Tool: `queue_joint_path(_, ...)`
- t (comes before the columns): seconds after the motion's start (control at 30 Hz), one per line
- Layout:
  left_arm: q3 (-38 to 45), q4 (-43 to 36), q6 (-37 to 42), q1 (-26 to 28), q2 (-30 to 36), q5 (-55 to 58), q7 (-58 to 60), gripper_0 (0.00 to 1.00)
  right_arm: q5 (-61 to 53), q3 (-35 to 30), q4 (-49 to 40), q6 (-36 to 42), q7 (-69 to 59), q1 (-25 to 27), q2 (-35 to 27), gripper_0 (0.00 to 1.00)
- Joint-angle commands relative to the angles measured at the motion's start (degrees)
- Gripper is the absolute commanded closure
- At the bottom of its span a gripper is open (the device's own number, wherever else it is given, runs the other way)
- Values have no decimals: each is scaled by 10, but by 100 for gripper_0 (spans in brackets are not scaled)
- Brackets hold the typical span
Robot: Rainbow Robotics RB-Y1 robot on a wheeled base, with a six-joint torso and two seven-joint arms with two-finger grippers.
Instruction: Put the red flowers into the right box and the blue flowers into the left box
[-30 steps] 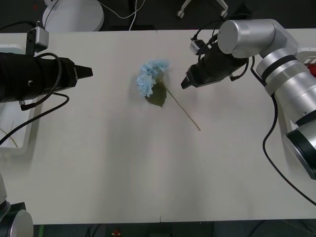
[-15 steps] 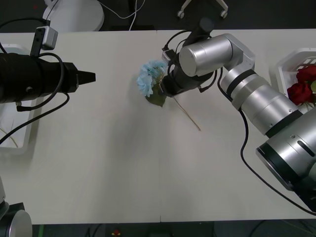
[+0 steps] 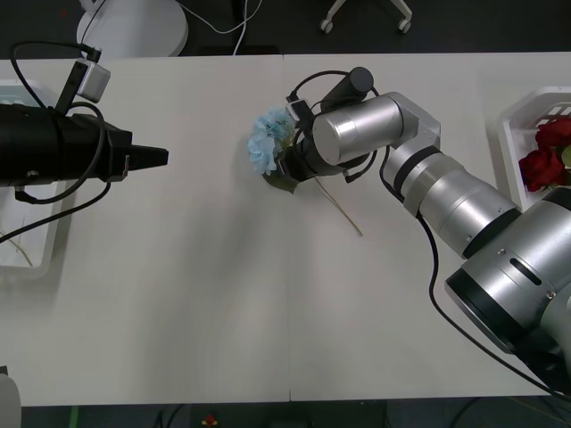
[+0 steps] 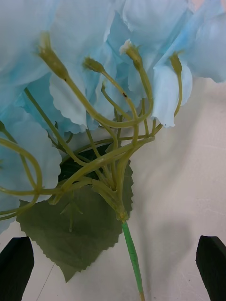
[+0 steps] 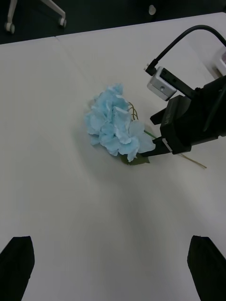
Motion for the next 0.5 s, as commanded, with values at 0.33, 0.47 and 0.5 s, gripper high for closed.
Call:
queue_joint_path(0.33, 40, 53, -8, 8, 34, 61, -105, 6, -4, 47, 5, -32, 4, -5, 15, 22)
queue_joint_path(0.47, 43, 53, -8, 9, 34, 62, -106, 6, 0, 55, 10, -44, 10, -5, 15, 31)
queue_joint_path(0.5, 43, 53, -8, 9, 34, 62, -106, 5, 2, 62, 10, -48, 10, -5, 15, 33)
